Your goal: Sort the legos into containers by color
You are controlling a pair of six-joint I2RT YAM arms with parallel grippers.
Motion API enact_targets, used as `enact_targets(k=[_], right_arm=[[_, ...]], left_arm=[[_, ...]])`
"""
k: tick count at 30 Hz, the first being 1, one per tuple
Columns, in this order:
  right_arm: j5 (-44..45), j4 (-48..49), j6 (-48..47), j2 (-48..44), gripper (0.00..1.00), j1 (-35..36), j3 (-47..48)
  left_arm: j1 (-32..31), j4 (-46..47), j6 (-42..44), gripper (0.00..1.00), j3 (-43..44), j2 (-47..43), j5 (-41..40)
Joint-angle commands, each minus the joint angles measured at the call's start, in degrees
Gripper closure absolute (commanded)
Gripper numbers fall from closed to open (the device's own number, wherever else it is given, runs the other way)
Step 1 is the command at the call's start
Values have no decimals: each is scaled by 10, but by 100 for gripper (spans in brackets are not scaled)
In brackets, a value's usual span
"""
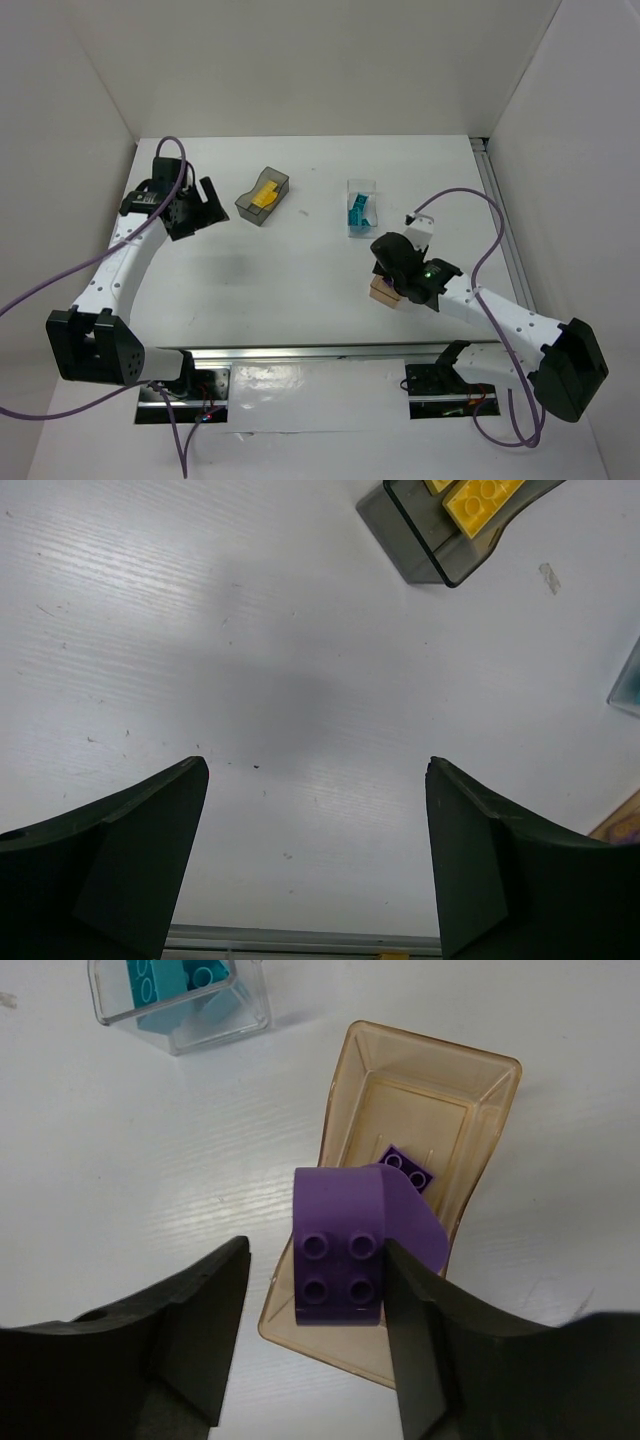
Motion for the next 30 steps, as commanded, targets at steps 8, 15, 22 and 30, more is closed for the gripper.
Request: enact_targets(k=[8,15,22,30], right_arm=[[115,-118,64,-69,27,-1,53],[73,-47,-8,-123,25,-1,39],[50,-32,0,-66,25,-1,31],[-6,-27,-6,-9,29,-43,31]], left_arm=[[-10,9,24,7,26,-2,-12],[-10,4,24,7,26,-2,-17],[-10,4,24,7,26,-2,-17],[-10,4,29,7,19,-2,-11]])
